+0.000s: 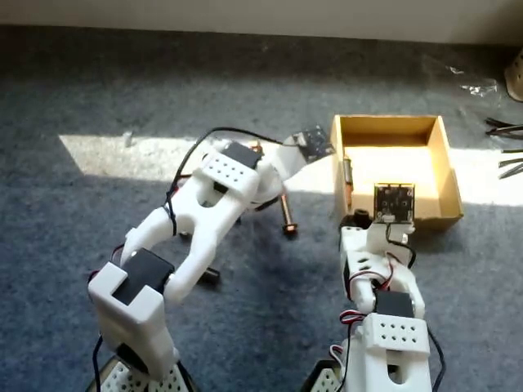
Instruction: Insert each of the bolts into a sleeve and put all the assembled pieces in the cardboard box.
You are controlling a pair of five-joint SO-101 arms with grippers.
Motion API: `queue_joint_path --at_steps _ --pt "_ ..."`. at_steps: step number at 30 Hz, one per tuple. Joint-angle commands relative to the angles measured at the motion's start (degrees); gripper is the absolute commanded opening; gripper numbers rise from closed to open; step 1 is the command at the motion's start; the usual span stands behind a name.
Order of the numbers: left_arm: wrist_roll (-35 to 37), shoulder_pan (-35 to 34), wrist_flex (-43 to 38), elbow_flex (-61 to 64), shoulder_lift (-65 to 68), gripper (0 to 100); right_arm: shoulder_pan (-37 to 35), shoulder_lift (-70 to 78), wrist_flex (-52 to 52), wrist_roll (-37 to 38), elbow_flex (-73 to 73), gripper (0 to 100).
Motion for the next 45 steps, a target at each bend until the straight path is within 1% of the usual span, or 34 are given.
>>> queue_joint_path --at_steps 1,6,8,10,14,19,25,29,33,36,38,42,43,45 --pt "7.03 -2.51 0.35 -5.23 -0.84 0 -1.63 -1.01 -1.27 0.88 -0.75 0.4" --pt "14.42 -5.67 0.35 -8.31 -0.84 0 -3.03 -1.01 -1.27 0.88 -0.75 0.4" --pt "16.26 -6.2 0.35 -9.71 -0.92 0 -4.62 -0.92 -2.24 0.88 -0.66 0.4" --pt "16.62 -6.2 0.35 -10.24 -1.54 0 -6.2 -0.92 -3.21 0.97 0.4 0.4" --pt "16.44 -6.2 0.0 -7.78 -8.48 0 -8.31 -0.92 -6.2 6.15 2.59 0.4" --pt "16.35 -6.29 -0.09 -1.98 -20.53 0 -8.66 -0.92 -6.37 5.19 2.51 0.4" --pt "16.53 -9.54 -5.01 4.53 -27.82 0 -9.1 -0.92 -6.55 5.54 2.42 0.4" --pt "16.7 -9.19 -8.62 11.03 -35.74 0 -13.32 -0.92 -6.55 5.63 2.33 0.4" --pt "16.7 -9.19 -15.3 20.26 -46.46 0 -17.36 -0.92 -6.81 5.63 2.24 0.4" --pt "16.53 -9.27 -19.78 27.12 -53.85 0 -18.86 -0.92 -10.95 5.63 2.33 0.4" --pt "16.62 -9.54 -21.36 30.02 -57.63 0 -19.56 -0.92 -13.93 5.63 2.33 0.4" --pt "16.88 -9.54 -21.54 32.04 -63.08 0 -23.43 -0.75 -19.38 5.63 2.33 0.4" --pt "17.85 -9.54 -21.54 32.48 -64.4 0 -24.4 -0.75 -20.0 5.63 2.33 0.4" --pt "22.15 -9.54 -21.63 33.1 -66.24 0 -26.42 -0.75 -20.97 5.63 2.33 0.4"
